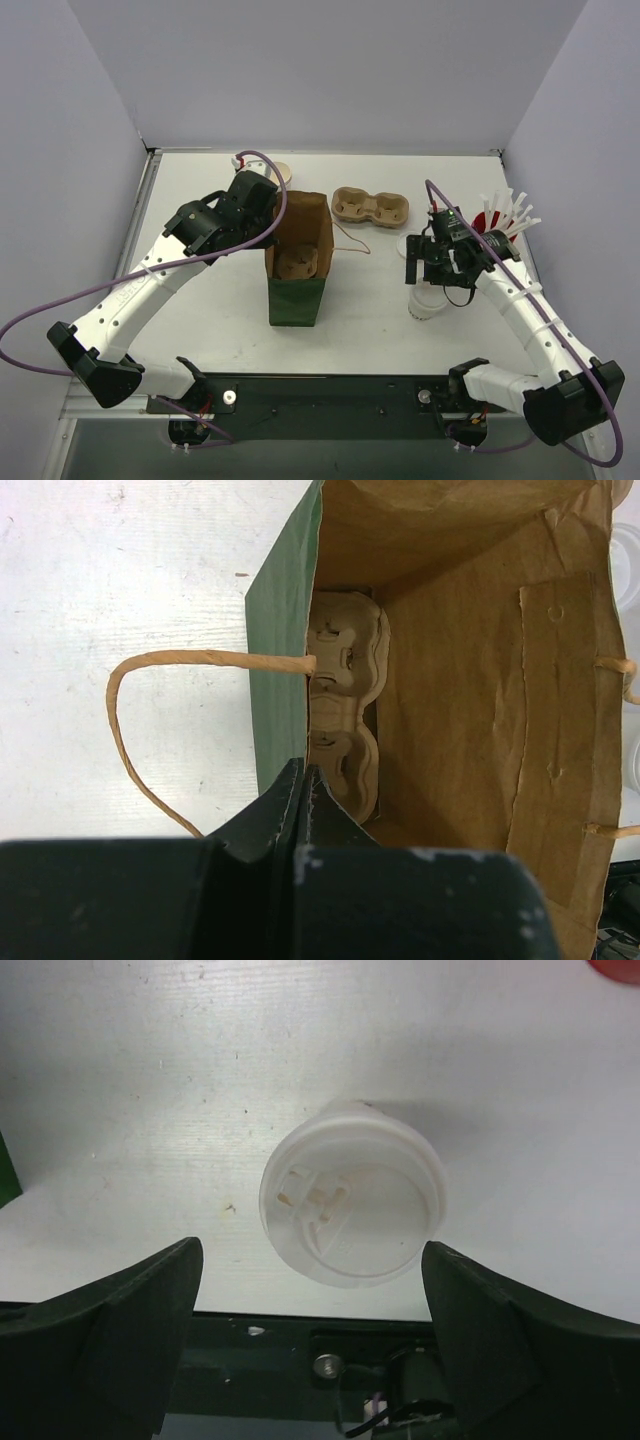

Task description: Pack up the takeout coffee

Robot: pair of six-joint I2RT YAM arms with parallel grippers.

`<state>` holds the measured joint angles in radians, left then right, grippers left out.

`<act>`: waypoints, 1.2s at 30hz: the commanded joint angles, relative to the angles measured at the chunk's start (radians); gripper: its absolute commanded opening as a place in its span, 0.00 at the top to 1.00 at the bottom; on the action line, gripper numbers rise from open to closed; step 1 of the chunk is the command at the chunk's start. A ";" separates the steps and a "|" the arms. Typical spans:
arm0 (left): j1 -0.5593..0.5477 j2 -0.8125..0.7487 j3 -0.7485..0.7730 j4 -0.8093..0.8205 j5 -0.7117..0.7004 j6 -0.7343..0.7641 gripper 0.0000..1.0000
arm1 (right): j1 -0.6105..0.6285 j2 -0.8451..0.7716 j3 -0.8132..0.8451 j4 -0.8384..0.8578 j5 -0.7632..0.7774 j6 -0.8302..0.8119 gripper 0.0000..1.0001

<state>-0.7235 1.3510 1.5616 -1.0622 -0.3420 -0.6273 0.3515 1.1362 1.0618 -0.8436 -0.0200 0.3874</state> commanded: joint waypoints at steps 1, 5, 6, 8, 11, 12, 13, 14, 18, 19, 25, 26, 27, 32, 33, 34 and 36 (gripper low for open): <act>0.006 -0.029 0.011 0.053 0.014 0.018 1.00 | 0.047 -0.033 -0.022 0.078 0.092 -0.171 0.14; 0.006 -0.016 0.028 0.048 0.029 0.032 1.00 | 0.069 -0.023 -0.040 0.104 0.088 -0.269 0.16; 0.006 -0.016 0.028 0.051 0.029 0.040 1.00 | 0.078 -0.032 -0.045 0.110 0.080 -0.291 0.16; 0.006 -0.015 0.028 0.054 0.034 0.047 1.00 | 0.089 -0.081 -0.066 0.135 0.091 -0.360 0.15; 0.007 -0.013 0.026 0.062 0.043 0.058 1.00 | 0.087 -0.142 -0.089 0.138 0.051 -0.464 0.13; 0.007 -0.013 0.025 0.070 0.047 0.063 1.00 | 0.084 -0.150 -0.089 0.132 0.067 -0.481 0.12; 0.009 -0.013 0.020 0.074 0.051 0.064 1.00 | 0.078 -0.157 -0.088 0.115 0.063 -0.499 0.12; 0.009 -0.016 0.017 0.077 0.055 0.066 1.00 | 0.066 -0.158 -0.085 0.106 0.051 -0.537 0.12; 0.009 -0.020 0.015 0.088 0.066 0.080 1.00 | 0.044 -0.139 -0.048 0.055 -0.024 -0.614 0.13; 0.009 -0.023 0.014 0.088 0.069 0.081 1.00 | 0.035 -0.127 -0.037 0.042 -0.075 -0.627 0.13; 0.015 -0.035 0.014 0.088 0.075 0.098 1.00 | 0.007 -0.057 0.006 0.023 -0.133 -0.694 0.13; 0.018 -0.038 0.014 0.087 0.077 0.101 1.00 | 0.001 -0.044 0.010 0.023 -0.132 -0.699 0.12; 0.019 -0.041 0.014 0.090 0.077 0.104 1.00 | -0.006 -0.029 0.018 0.020 -0.136 -0.700 0.12; 0.029 -0.055 0.015 0.085 0.089 0.115 1.00 | -0.023 0.037 0.041 0.009 -0.137 -0.720 0.12; 0.032 -0.056 0.014 0.087 0.089 0.120 1.00 | -0.026 0.045 0.046 0.008 -0.127 -0.720 0.12; 0.032 -0.061 0.015 0.087 0.090 0.123 1.00 | -0.029 0.053 0.046 0.008 -0.130 -0.722 0.13; 0.036 -0.064 0.015 0.084 0.092 0.127 1.00 | -0.037 0.056 0.047 0.006 -0.147 -0.720 0.12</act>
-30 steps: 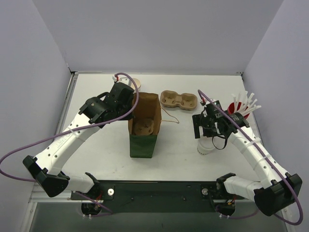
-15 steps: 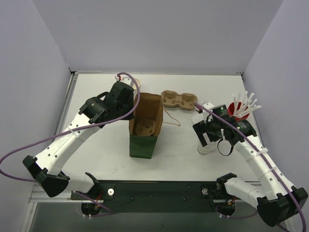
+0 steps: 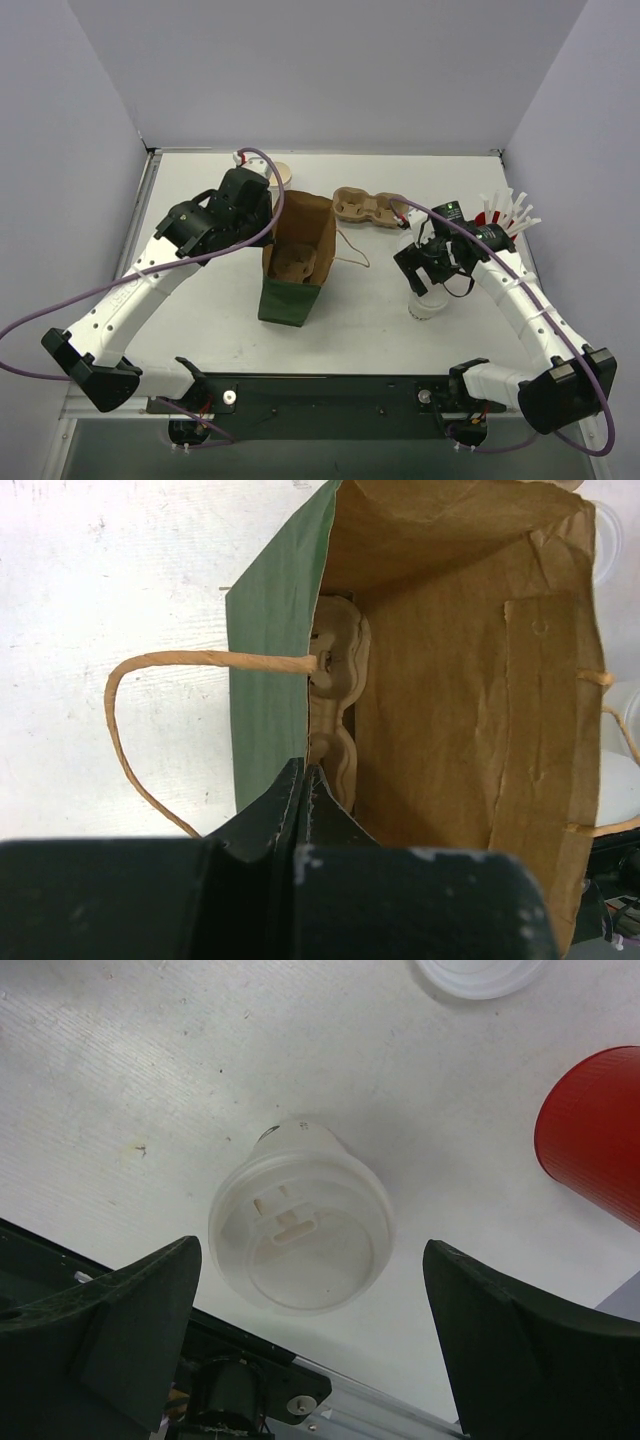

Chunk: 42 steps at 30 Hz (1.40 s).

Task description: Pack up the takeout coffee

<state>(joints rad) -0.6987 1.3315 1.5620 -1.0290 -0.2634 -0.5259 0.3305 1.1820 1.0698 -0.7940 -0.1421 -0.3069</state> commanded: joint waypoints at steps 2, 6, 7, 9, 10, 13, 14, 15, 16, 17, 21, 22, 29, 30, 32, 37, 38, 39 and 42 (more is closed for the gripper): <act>0.013 -0.048 0.016 0.050 0.015 0.029 1.00 | -0.024 0.008 0.036 -0.047 -0.031 -0.023 0.13; 0.018 -0.051 0.013 0.053 0.024 0.032 1.00 | -0.022 0.002 0.016 -0.054 -0.030 -0.023 0.12; 0.018 -0.051 0.012 0.055 0.029 0.032 1.00 | -0.022 -0.001 0.012 -0.053 -0.030 -0.021 0.12; 0.018 -0.054 0.007 0.058 0.033 0.030 1.00 | -0.024 -0.001 0.012 -0.053 -0.030 -0.017 0.12; 0.018 -0.052 0.006 0.060 0.035 0.030 1.00 | -0.025 -0.002 0.010 -0.054 -0.040 -0.017 0.12; 0.018 -0.051 0.006 0.061 0.036 0.030 1.00 | -0.028 0.001 0.004 -0.051 -0.053 -0.011 0.12; 0.018 -0.051 0.004 0.063 0.036 0.032 1.00 | -0.027 0.002 0.004 -0.051 -0.053 -0.012 0.12; 0.018 -0.052 0.004 0.064 0.039 0.030 1.00 | -0.025 0.004 0.001 -0.051 -0.048 -0.011 0.12; 0.018 -0.051 0.003 0.066 0.039 0.030 1.00 | -0.027 0.005 -0.002 -0.050 -0.045 -0.008 0.12; 0.018 -0.051 0.001 0.066 0.039 0.030 1.00 | -0.027 0.007 -0.007 -0.048 -0.040 -0.009 0.12; 0.018 -0.046 0.003 0.067 0.039 0.032 1.00 | -0.027 0.014 -0.014 -0.037 -0.021 -0.005 0.12; 0.019 -0.046 0.004 0.066 0.038 0.032 1.00 | -0.027 0.015 -0.018 -0.036 -0.021 -0.001 0.12; 0.033 -0.051 -0.002 0.035 -0.060 0.020 1.00 | -0.030 0.007 -0.030 -0.028 -0.022 0.012 0.12; 0.034 -0.055 -0.009 0.037 -0.072 0.020 1.00 | -0.030 0.004 -0.034 -0.025 -0.024 0.015 0.12; 0.051 -0.061 -0.029 0.040 -0.073 0.009 1.00 | -0.030 0.002 -0.041 -0.024 -0.025 0.018 0.12; 0.062 -0.080 -0.053 0.055 -0.054 0.010 1.00 | -0.028 0.024 -0.050 -0.013 -0.017 0.028 0.11; 0.064 -0.083 -0.049 0.053 -0.054 0.013 1.00 | -0.028 0.028 -0.050 -0.014 -0.016 0.031 0.11; 0.064 -0.083 -0.048 0.055 -0.053 0.014 1.00 | -0.028 0.036 -0.048 -0.014 -0.013 0.035 0.12; 0.070 -0.086 -0.043 0.053 -0.050 0.020 1.00 | -0.028 0.045 -0.050 -0.013 -0.002 0.043 0.12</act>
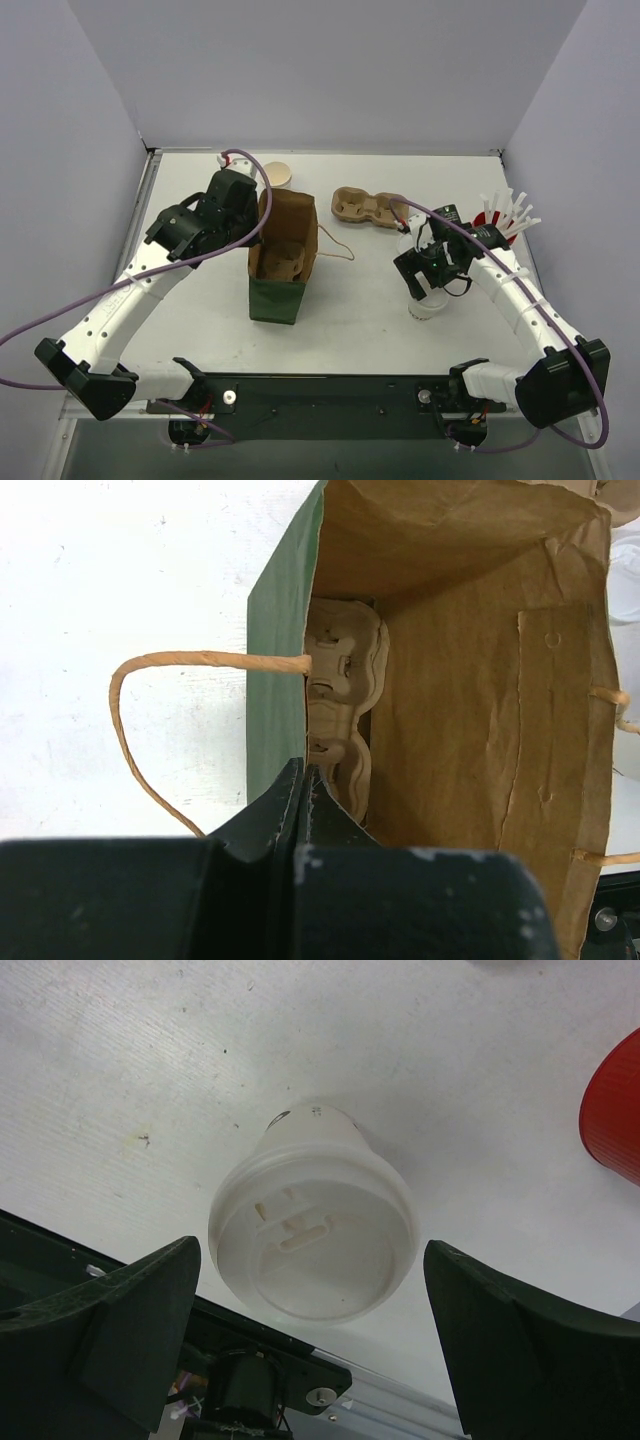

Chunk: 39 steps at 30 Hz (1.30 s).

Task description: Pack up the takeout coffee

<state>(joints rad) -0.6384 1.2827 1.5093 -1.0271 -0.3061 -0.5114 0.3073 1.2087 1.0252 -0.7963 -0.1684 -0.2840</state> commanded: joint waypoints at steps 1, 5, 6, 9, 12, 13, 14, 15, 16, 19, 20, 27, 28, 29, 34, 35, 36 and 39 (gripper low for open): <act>0.009 -0.039 0.009 0.052 -0.005 0.007 1.00 | -0.007 0.020 -0.008 -0.012 0.027 0.020 0.12; 0.009 -0.040 0.009 0.055 0.001 0.010 1.00 | -0.005 0.029 -0.010 -0.012 0.040 0.028 0.12; 0.009 -0.042 0.008 0.056 0.002 0.010 1.00 | -0.005 0.031 -0.008 -0.011 0.040 0.028 0.12; 0.009 -0.042 0.006 0.058 0.004 0.010 1.00 | -0.007 0.040 -0.004 -0.014 0.037 0.040 0.12; 0.011 -0.042 0.008 0.058 0.005 0.011 1.00 | -0.013 0.057 0.001 -0.012 0.023 0.057 0.13; 0.009 -0.043 0.006 0.058 0.007 0.013 1.00 | -0.011 0.060 0.001 -0.014 0.017 0.063 0.14; 0.011 -0.043 0.006 0.058 0.005 0.014 1.00 | -0.013 0.066 0.003 -0.012 0.015 0.075 0.15; 0.009 -0.045 0.006 0.058 0.005 0.013 1.00 | -0.014 0.069 0.007 -0.014 0.014 0.081 0.15; 0.009 -0.046 0.006 0.058 0.005 0.013 1.00 | -0.014 0.072 0.009 -0.012 0.017 0.088 0.17; 0.009 -0.045 0.005 0.058 0.005 0.013 1.00 | -0.019 0.101 0.026 -0.020 0.032 0.134 0.21; 0.011 -0.045 0.005 0.058 0.005 0.014 1.00 | -0.017 0.107 0.032 -0.023 0.033 0.159 0.23; 0.011 -0.042 0.006 0.064 0.009 0.010 1.00 | -0.017 0.212 0.113 -0.055 0.165 0.431 0.36; 0.011 -0.040 0.006 0.062 0.012 0.011 1.00 | -0.017 0.245 0.140 -0.070 0.165 0.478 0.39; 0.011 -0.042 0.009 0.062 0.012 0.008 1.00 | -0.019 0.262 0.156 -0.084 0.215 0.520 0.39; 0.011 -0.045 0.009 0.059 0.007 0.010 1.00 | 0.022 0.305 0.200 -0.101 0.259 0.699 0.42; 0.011 -0.046 0.009 0.059 0.005 0.010 1.00 | 0.029 0.302 0.210 -0.104 0.271 0.713 0.42; 0.011 -0.048 0.008 0.058 0.004 0.008 1.00 | 0.036 0.298 0.213 -0.103 0.285 0.727 0.43; 0.011 -0.051 0.008 0.056 0.005 0.007 1.00 | 0.056 0.261 0.217 -0.106 0.300 0.778 0.43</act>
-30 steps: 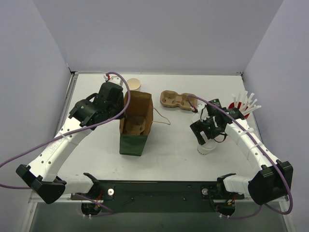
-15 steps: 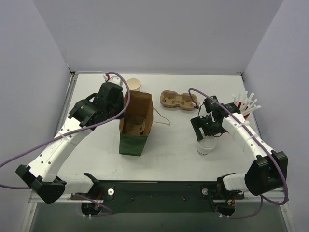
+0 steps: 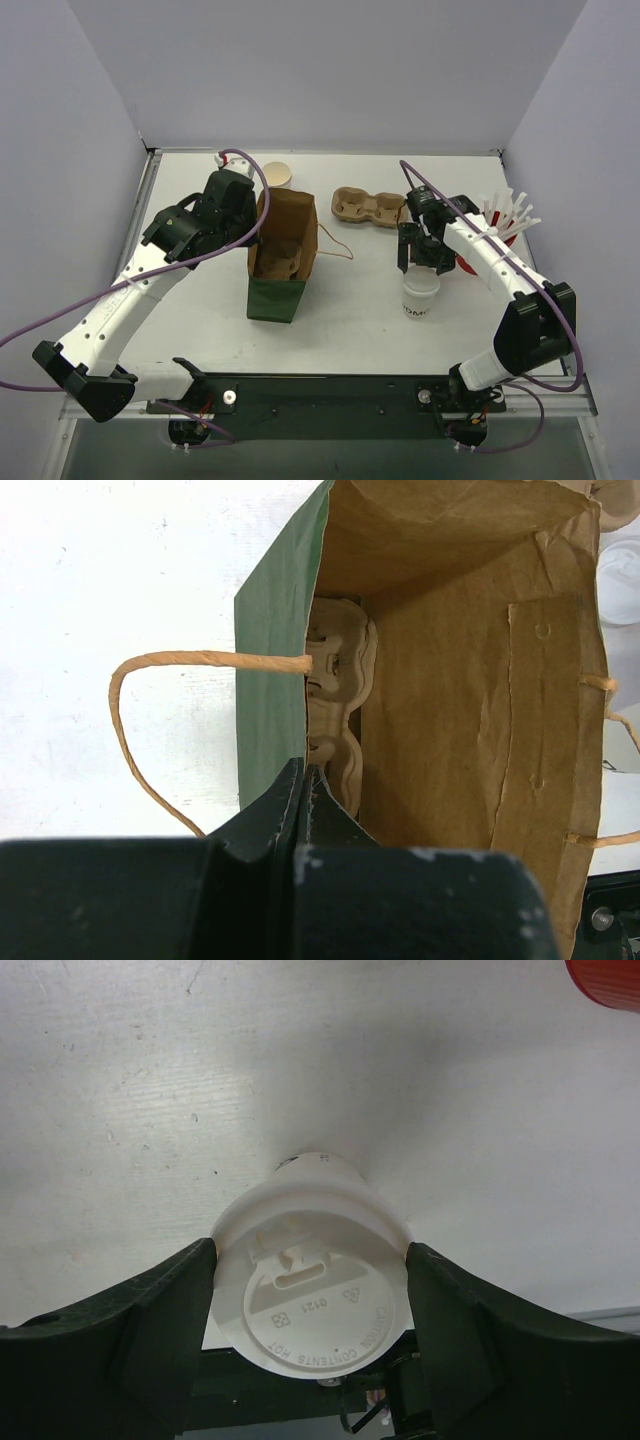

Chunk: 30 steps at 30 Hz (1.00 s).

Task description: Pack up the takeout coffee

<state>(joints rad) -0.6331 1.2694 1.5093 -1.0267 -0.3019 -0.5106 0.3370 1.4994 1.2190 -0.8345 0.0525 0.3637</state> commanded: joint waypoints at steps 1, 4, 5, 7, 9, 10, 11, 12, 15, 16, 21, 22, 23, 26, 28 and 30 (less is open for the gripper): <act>0.006 -0.038 0.006 0.056 0.001 0.006 1.00 | 0.036 -0.054 0.020 -0.069 0.079 0.141 0.43; 0.006 -0.041 0.002 0.059 0.003 0.004 1.00 | 0.053 -0.099 -0.002 -0.074 0.069 0.167 0.42; 0.006 -0.039 0.002 0.059 0.004 0.000 1.00 | 0.056 -0.109 -0.010 -0.074 0.066 0.181 0.42; 0.006 -0.039 0.000 0.059 0.010 -0.002 1.00 | 0.063 -0.139 -0.038 -0.074 0.060 0.190 0.42; 0.006 -0.041 -0.003 0.062 0.017 -0.002 1.00 | 0.068 -0.152 -0.061 -0.072 0.053 0.205 0.41; 0.006 -0.039 -0.003 0.063 0.017 -0.002 1.00 | 0.071 -0.162 -0.079 -0.066 0.050 0.205 0.41; 0.006 -0.039 -0.003 0.063 0.018 -0.003 1.00 | 0.074 -0.162 -0.087 -0.061 0.046 0.205 0.41; 0.006 -0.038 -0.003 0.063 0.021 -0.005 1.00 | 0.076 -0.162 -0.093 -0.057 0.041 0.201 0.40; 0.006 -0.036 -0.001 0.062 0.026 -0.008 1.00 | 0.083 -0.145 -0.113 -0.051 0.043 0.208 0.40; 0.006 -0.038 -0.001 0.063 0.026 -0.008 1.00 | 0.085 -0.146 -0.127 -0.043 0.044 0.211 0.39; 0.006 -0.044 0.003 0.054 0.020 -0.009 1.00 | 0.092 -0.166 -0.162 -0.006 0.059 0.238 0.36; 0.006 -0.042 0.005 0.051 0.020 -0.009 1.00 | 0.094 -0.177 -0.165 -0.008 0.064 0.241 0.34; 0.006 -0.042 0.006 0.050 0.020 -0.009 1.00 | 0.094 -0.183 -0.168 -0.006 0.069 0.241 0.33; 0.006 -0.042 0.009 0.051 0.018 -0.009 1.00 | 0.096 -0.208 -0.170 0.000 0.086 0.247 0.29; 0.006 -0.042 0.011 0.050 0.018 -0.011 1.00 | 0.096 -0.218 -0.171 -0.002 0.087 0.247 0.25; 0.006 -0.041 0.012 0.047 0.020 -0.009 1.00 | 0.099 -0.223 -0.173 0.000 0.078 0.238 0.22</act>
<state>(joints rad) -0.6327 1.2549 1.5047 -1.0260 -0.2836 -0.5133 0.4271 1.3102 1.0565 -0.8185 0.1013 0.5903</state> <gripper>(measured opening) 0.022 0.767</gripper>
